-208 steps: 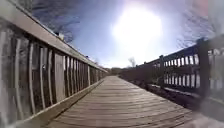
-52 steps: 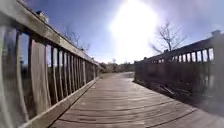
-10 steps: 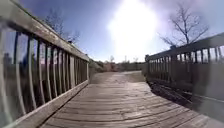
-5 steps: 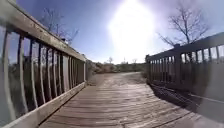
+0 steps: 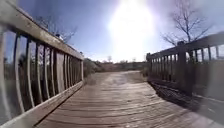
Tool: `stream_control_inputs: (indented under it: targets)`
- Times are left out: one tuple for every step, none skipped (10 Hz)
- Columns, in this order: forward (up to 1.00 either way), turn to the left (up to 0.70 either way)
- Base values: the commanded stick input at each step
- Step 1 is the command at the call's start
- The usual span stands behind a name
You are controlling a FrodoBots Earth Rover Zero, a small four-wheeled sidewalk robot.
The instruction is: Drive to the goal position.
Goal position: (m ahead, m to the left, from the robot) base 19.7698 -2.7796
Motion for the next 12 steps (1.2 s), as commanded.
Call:
stream_control_inputs:
  targets:
    - [0.50,0.00]
    - [0.50,0.00]
    - [0.50,0.00]
    - [0.50,0.00]
    - [0.50,0.00]
    - [0.50,0.00]
    - [0.50,0.00]
    - [0.50,0.00]
    - [0.50,0.00]
    - [0.50,0.00]
    - [0.50,0.00]
    - [0.50,0.00]
